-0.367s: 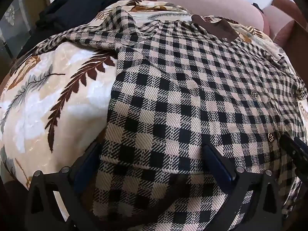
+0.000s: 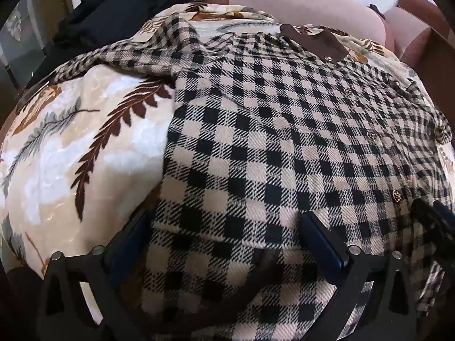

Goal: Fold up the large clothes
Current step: 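Position both grippers over the shirt's lower front near the hem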

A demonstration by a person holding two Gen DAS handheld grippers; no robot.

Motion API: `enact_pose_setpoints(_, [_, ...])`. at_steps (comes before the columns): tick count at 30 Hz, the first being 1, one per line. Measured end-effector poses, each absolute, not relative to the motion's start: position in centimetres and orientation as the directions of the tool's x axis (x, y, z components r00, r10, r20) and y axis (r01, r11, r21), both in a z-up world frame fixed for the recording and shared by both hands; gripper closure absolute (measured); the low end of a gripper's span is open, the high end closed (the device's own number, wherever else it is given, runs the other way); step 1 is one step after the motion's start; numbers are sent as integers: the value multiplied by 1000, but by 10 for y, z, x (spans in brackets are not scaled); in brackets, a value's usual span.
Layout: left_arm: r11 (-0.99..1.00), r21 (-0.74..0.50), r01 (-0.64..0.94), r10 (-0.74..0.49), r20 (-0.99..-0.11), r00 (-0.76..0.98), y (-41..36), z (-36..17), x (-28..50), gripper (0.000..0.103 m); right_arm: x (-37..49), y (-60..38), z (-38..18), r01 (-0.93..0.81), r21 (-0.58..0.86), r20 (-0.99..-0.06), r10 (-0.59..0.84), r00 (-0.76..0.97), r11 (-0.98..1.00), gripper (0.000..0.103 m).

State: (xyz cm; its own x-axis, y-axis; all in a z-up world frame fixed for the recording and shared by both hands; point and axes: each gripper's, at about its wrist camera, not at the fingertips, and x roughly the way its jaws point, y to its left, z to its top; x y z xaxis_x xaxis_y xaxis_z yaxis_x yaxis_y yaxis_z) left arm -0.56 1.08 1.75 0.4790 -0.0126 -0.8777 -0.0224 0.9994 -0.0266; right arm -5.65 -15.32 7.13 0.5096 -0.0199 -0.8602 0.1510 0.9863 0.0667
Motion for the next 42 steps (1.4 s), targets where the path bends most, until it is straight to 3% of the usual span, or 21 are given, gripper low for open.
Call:
enact_pose_setpoints(4, [998,-41,-53,-11,-883,470,19,27,-12,6,-56,-159,73,143,99,-871,16,491,985,26])
enact_pose_setpoints(18, [993,-74,-87,-16,-844,535,31,64,-26,6,-63,-156,75,133,95,-874,18,486,987,26])
enact_pose_setpoints(42, [993,-49,-106,16,-839,544,35,54,-38,6,-64,-150,69,132,76,-875,3,485,988,24])
